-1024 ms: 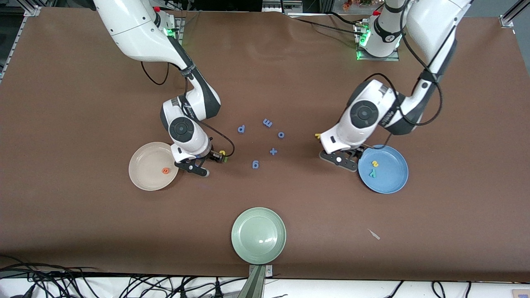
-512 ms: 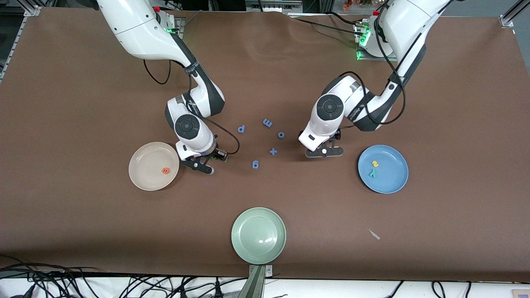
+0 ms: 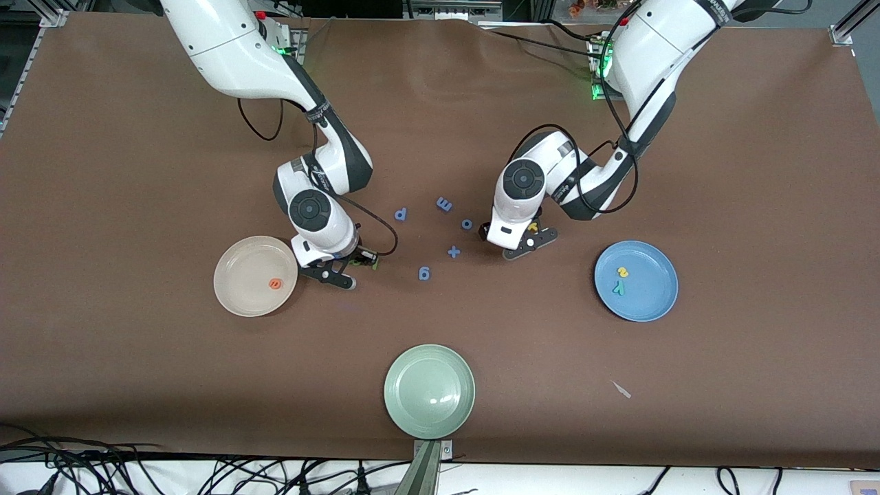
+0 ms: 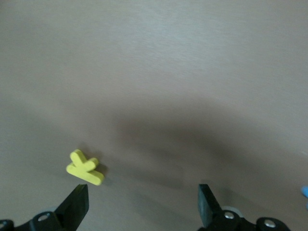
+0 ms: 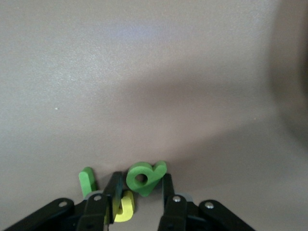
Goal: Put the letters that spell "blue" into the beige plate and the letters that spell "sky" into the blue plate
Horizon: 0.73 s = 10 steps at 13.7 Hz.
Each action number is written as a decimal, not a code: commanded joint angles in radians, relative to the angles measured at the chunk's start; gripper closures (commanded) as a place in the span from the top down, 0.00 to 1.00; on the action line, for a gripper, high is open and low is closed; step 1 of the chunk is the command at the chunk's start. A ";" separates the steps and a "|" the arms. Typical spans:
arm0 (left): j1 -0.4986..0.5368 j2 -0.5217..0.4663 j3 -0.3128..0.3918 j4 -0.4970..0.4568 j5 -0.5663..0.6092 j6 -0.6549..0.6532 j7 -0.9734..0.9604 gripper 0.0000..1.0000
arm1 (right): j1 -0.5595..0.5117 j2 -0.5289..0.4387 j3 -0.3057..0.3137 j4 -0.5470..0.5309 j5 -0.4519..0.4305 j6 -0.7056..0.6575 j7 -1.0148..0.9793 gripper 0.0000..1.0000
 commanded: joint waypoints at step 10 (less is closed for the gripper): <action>0.076 -0.068 0.000 -0.070 -0.010 -0.049 -0.588 1.00 | -0.035 -0.017 -0.021 0.080 -0.013 -0.128 -0.116 0.25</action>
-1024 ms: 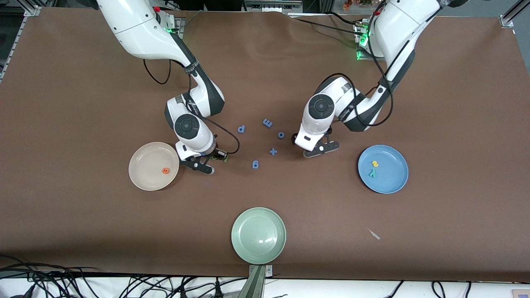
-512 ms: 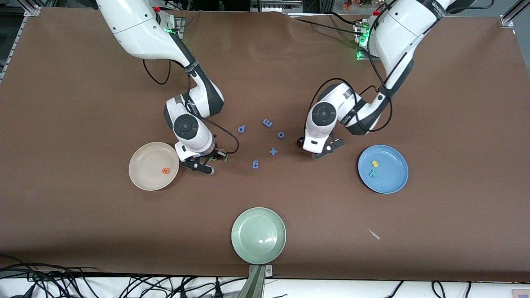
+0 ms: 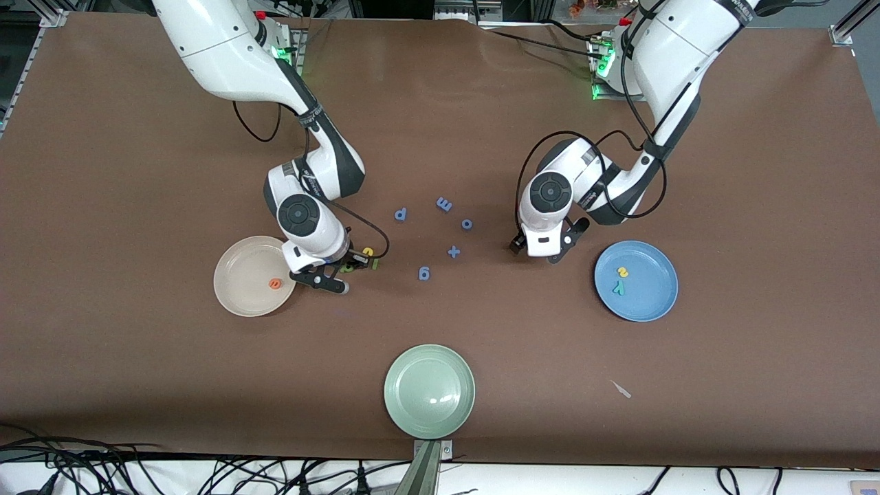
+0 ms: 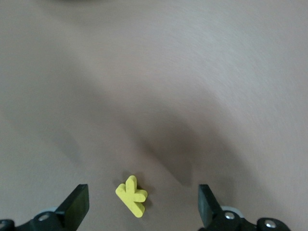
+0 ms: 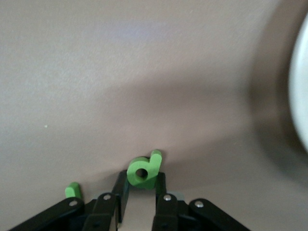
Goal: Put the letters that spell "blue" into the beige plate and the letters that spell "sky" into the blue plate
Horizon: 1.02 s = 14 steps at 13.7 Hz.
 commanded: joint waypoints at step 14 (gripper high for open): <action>-0.017 -0.028 -0.006 -0.110 0.114 0.139 -0.609 1.00 | -0.051 -0.155 -0.183 -0.044 -0.032 -0.241 -0.489 0.26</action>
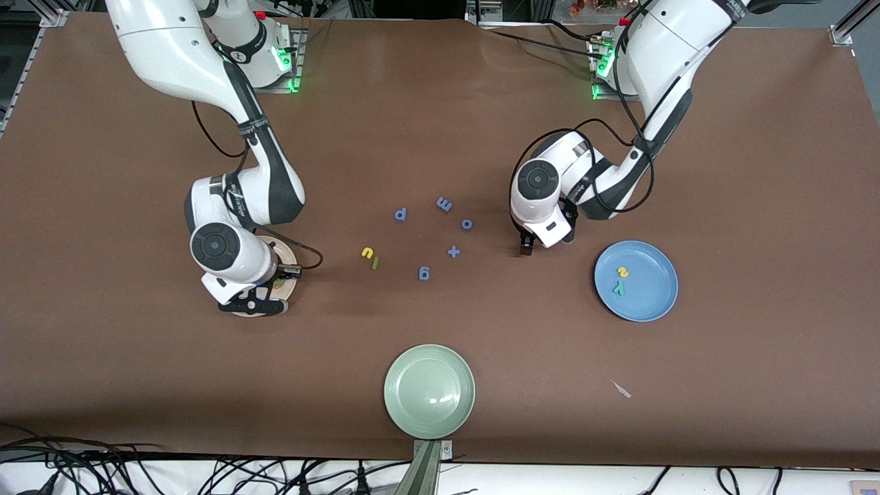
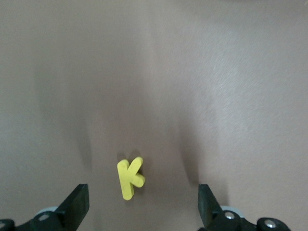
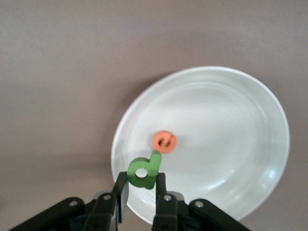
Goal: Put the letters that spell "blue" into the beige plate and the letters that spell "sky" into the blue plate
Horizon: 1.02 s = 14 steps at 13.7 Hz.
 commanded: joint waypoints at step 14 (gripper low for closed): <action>0.035 -0.025 0.003 -0.065 0.028 0.086 -0.040 0.00 | 0.044 -0.077 0.063 -0.111 0.087 0.095 0.146 0.70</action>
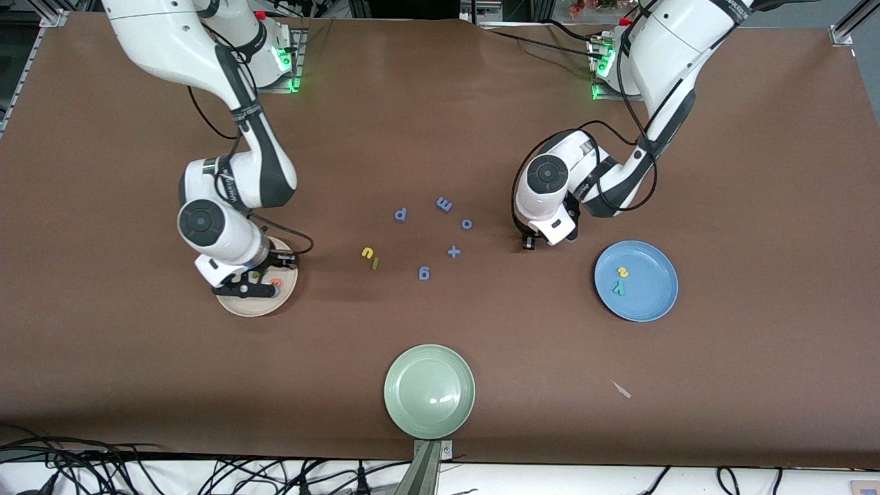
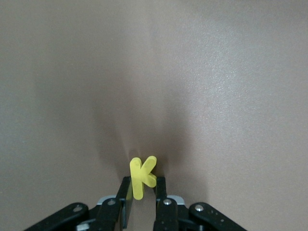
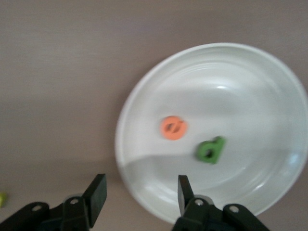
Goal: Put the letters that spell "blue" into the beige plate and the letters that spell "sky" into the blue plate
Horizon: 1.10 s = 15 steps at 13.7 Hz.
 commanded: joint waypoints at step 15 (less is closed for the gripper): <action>0.155 -0.053 0.007 0.252 0.030 -0.431 0.578 0.00 | 0.156 0.053 0.122 -0.078 0.018 0.134 0.369 0.77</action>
